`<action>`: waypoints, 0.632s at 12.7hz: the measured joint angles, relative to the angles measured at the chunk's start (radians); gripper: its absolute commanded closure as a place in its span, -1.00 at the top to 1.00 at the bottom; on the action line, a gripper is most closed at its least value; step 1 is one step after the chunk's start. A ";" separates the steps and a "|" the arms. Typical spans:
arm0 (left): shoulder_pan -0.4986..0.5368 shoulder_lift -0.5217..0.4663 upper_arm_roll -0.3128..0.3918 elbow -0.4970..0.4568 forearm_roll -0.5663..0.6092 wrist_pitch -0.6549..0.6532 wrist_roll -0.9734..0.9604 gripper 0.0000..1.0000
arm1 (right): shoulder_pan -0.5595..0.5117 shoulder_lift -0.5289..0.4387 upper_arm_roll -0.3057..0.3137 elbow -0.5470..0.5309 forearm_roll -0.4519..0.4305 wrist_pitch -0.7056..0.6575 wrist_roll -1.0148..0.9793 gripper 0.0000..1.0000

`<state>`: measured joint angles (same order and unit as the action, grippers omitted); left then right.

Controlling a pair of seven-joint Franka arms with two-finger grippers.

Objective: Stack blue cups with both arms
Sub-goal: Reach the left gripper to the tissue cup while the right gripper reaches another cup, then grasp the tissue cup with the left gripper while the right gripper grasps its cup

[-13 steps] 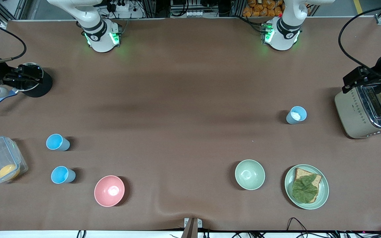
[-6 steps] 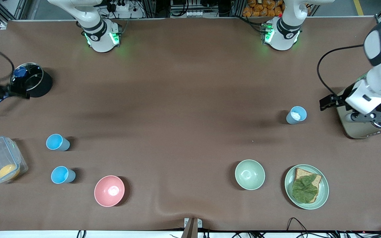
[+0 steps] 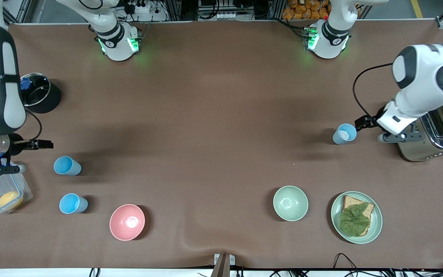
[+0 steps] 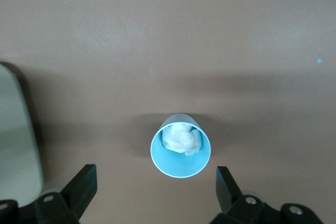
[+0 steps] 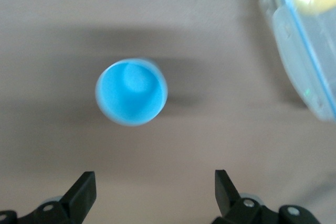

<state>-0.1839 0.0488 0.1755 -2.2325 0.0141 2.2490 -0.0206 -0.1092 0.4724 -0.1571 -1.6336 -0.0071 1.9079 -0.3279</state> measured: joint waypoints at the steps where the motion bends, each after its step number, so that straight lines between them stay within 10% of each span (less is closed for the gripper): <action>1: 0.000 0.011 0.000 -0.034 0.000 0.048 0.000 1.00 | -0.011 0.036 0.000 0.000 0.000 0.055 -0.026 1.00; 5: 0.005 0.087 0.000 -0.112 0.000 0.193 0.000 0.61 | -0.004 0.122 0.011 0.004 0.000 0.109 -0.037 1.00; 8: 0.013 0.128 0.000 -0.112 0.000 0.224 0.000 -0.70 | -0.004 0.139 0.012 0.005 0.001 0.122 -0.037 1.00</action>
<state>-0.1707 0.1772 0.1755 -2.3446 0.0141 2.4727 -0.0206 -0.1129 0.6110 -0.1450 -1.6289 -0.0059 2.0300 -0.3653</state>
